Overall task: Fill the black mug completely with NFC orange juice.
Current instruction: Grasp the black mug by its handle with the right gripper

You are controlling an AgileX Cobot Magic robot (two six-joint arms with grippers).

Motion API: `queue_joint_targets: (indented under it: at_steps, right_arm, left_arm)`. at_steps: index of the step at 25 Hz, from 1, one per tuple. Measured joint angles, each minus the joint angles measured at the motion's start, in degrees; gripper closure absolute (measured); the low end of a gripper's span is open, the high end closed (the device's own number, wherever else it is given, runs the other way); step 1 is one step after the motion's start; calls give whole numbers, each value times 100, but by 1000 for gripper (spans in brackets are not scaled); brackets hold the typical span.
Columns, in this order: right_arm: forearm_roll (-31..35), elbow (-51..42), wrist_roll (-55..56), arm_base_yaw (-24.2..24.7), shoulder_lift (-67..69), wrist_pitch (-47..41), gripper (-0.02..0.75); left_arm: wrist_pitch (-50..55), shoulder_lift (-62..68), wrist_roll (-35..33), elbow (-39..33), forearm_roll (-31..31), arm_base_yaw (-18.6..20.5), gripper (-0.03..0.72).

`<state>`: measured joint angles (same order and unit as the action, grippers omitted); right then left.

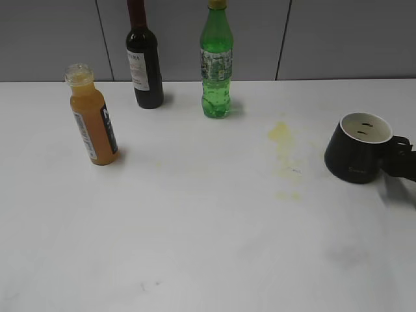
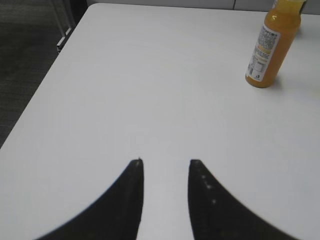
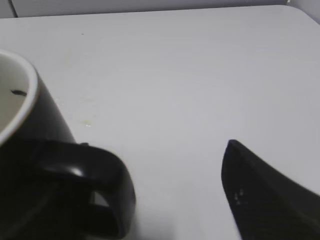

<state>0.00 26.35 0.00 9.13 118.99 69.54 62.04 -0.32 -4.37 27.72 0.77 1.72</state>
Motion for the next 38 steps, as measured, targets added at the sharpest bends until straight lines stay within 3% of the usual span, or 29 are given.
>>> queue_joint_targets:
  at_steps: [19, 22, 27, 38]
  right_arm:
    - [-426, 621, 45, 17, 541, 165, 175]
    - [-601, 702, 45, 29, 596, 151, 282]
    - [-882, 706, 33, 29, 608, 151, 661]
    - [-937, 740, -60, -28, 326, -151, 672]
  left_arm:
    - [0, 0, 0, 0, 0, 0, 446]
    - [0, 0, 0, 0, 0, 0, 446]
    - [0, 0, 0, 0, 0, 0, 446]
    - [0, 0, 0, 0, 0, 0, 446]
